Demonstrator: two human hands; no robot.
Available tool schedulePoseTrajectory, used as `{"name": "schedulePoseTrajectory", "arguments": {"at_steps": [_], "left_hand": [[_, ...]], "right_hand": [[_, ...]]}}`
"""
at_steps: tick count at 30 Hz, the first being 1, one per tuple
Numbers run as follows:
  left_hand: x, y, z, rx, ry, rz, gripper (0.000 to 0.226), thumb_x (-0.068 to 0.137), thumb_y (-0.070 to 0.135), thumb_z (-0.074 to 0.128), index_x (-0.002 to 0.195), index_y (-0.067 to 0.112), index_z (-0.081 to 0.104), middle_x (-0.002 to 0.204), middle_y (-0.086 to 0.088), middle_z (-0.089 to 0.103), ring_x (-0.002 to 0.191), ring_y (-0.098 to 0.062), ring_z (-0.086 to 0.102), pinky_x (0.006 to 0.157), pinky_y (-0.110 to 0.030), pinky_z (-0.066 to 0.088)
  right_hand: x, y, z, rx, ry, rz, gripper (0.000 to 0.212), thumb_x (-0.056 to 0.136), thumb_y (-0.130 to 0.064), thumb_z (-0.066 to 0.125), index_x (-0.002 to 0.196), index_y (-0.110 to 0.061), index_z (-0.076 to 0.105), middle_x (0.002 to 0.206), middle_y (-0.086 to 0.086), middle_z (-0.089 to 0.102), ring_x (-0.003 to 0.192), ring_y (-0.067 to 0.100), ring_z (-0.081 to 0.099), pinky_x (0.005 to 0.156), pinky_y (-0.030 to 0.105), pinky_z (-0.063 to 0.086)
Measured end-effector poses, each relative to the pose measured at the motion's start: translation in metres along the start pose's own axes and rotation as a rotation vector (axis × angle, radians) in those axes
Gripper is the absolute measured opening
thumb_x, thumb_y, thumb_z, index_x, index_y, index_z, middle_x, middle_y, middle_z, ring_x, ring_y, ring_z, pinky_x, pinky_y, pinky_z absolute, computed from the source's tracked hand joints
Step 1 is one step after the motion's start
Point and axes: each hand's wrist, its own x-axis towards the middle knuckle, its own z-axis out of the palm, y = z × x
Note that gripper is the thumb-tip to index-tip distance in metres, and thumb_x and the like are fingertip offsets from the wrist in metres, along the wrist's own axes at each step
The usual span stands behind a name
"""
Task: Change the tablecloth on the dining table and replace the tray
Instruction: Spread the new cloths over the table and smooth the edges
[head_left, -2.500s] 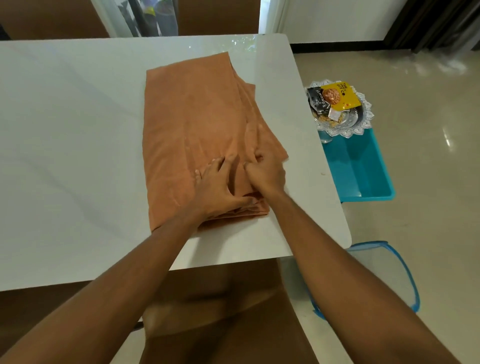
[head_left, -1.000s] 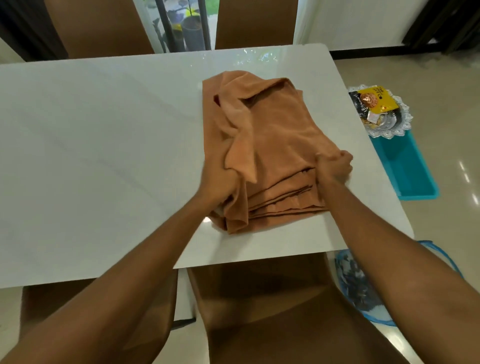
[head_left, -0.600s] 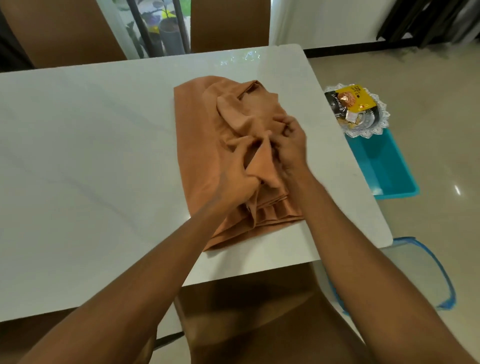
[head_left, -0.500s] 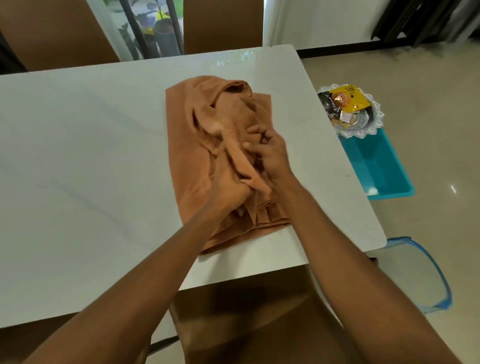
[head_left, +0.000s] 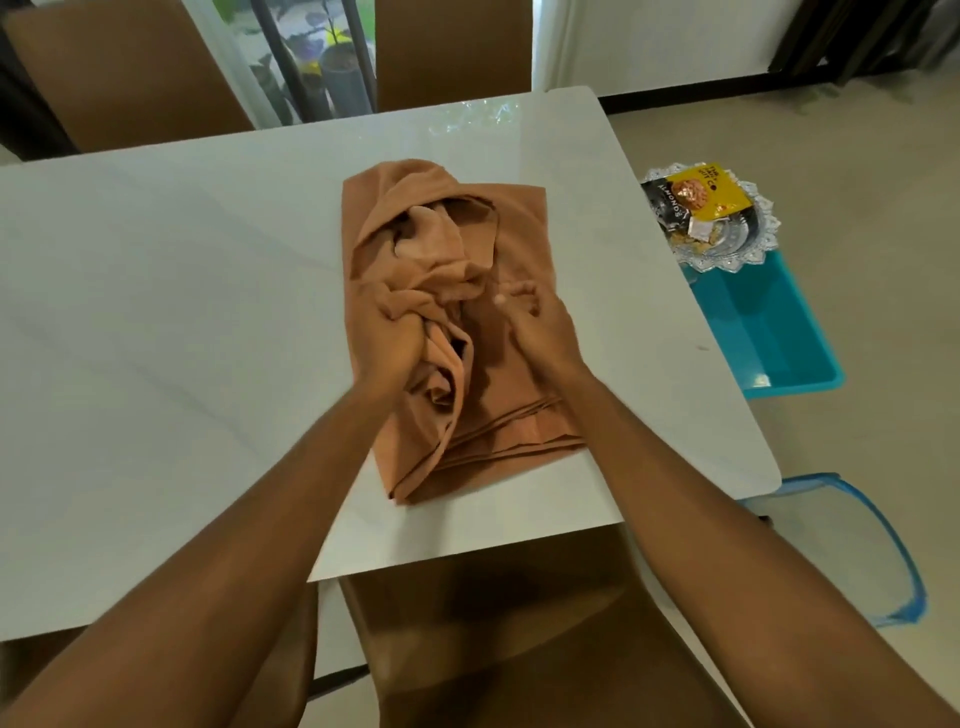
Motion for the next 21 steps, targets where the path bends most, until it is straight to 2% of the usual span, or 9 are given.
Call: {"name": "schedulePoseTrajectory", "arguments": {"at_steps": [2,4,7,10,13,14,17,19,21], "left_hand": [[0.014,-0.004,-0.032,-0.045,0.103,-0.038,0.027,0.083,0.010,0.052,0.086,0.034,0.064,0.095,0.007,0.069,0.093,-0.017,0.068,0.088,-0.037,0.057],[0.024,-0.007,-0.074,-0.104,0.185,-0.068,0.032,0.080,0.008,0.052,0.092,0.033,0.067,0.102,0.004,0.072,0.097,-0.018,0.069,0.091,-0.038,0.057],[0.029,-0.032,-0.145,-0.171,0.319,-0.172,0.032,0.071,0.003,0.056,0.079,0.030,0.071,0.102,0.000,0.072,0.097,-0.022,0.069,0.090,-0.037,0.057],[0.026,-0.055,-0.208,-0.267,0.378,-0.297,0.039,0.064,-0.007,0.066,0.063,0.032,0.075,0.095,0.001,0.071,0.085,-0.020,0.068,0.074,-0.029,0.058],[0.011,-0.105,-0.257,-0.206,0.340,-0.491,0.029,0.076,0.004,0.072,0.098,0.022,0.070,0.099,-0.002,0.070,0.079,-0.021,0.065,0.059,-0.032,0.055],[0.001,-0.126,-0.272,-0.092,0.342,-0.559,0.029,0.081,0.012,0.070,0.110,0.016,0.066,0.106,-0.006,0.068,0.083,-0.026,0.064,0.062,-0.038,0.056],[-0.027,-0.176,-0.283,0.236,0.392,-0.707,0.049,0.085,0.026,0.067,0.129,0.007,0.053,0.125,-0.021,0.059,0.105,-0.040,0.060,0.087,-0.053,0.055],[-0.044,-0.179,-0.271,0.462,0.470,-0.595,0.048,0.089,0.023,0.066,0.133,0.012,0.050,0.132,-0.019,0.053,0.119,-0.040,0.052,0.095,-0.054,0.047],[-0.053,-0.170,-0.254,0.585,0.490,-0.282,0.038,0.088,0.013,0.062,0.125,0.014,0.054,0.129,-0.015,0.054,0.118,-0.037,0.052,0.096,-0.053,0.044]], "right_hand": [[0.000,0.009,0.001,-0.262,0.053,-0.122,0.005,0.082,-0.040,0.057,0.080,-0.036,0.056,0.086,-0.012,0.061,0.082,0.013,0.061,0.076,0.038,0.055],[-0.005,0.007,0.008,-0.465,0.071,-0.204,0.003,0.081,-0.037,0.052,0.079,-0.036,0.054,0.095,-0.005,0.062,0.093,0.021,0.060,0.081,0.039,0.052],[-0.018,-0.011,0.036,-0.727,-0.007,-0.171,0.035,0.087,-0.040,0.059,0.119,-0.027,0.058,0.134,0.006,0.053,0.127,0.031,0.046,0.105,0.051,0.041],[-0.032,-0.028,0.068,-0.769,-0.072,-0.137,0.048,0.086,-0.048,0.058,0.129,-0.029,0.056,0.143,0.004,0.046,0.138,0.030,0.036,0.113,0.056,0.030],[-0.044,-0.023,0.089,-0.785,-0.134,-0.051,0.053,0.088,-0.050,0.048,0.137,-0.030,0.052,0.154,0.004,0.039,0.146,0.032,0.028,0.120,0.058,0.017],[-0.050,-0.019,0.096,-0.818,-0.152,-0.054,0.056,0.090,-0.050,0.044,0.143,-0.031,0.047,0.159,0.003,0.034,0.148,0.032,0.024,0.121,0.058,0.013],[-0.057,-0.010,0.098,-0.811,-0.127,-0.060,0.061,0.096,-0.050,0.038,0.153,-0.028,0.036,0.166,0.004,0.024,0.152,0.030,0.018,0.123,0.056,0.006],[-0.058,-0.007,0.095,-0.794,-0.052,-0.064,0.065,0.096,-0.053,0.041,0.155,-0.027,0.033,0.166,0.006,0.022,0.153,0.030,0.016,0.123,0.056,0.008],[-0.059,-0.005,0.087,-0.780,0.043,-0.001,0.074,0.094,-0.061,0.046,0.157,-0.027,0.026,0.167,0.007,0.019,0.153,0.034,0.017,0.122,0.059,0.013]]}}
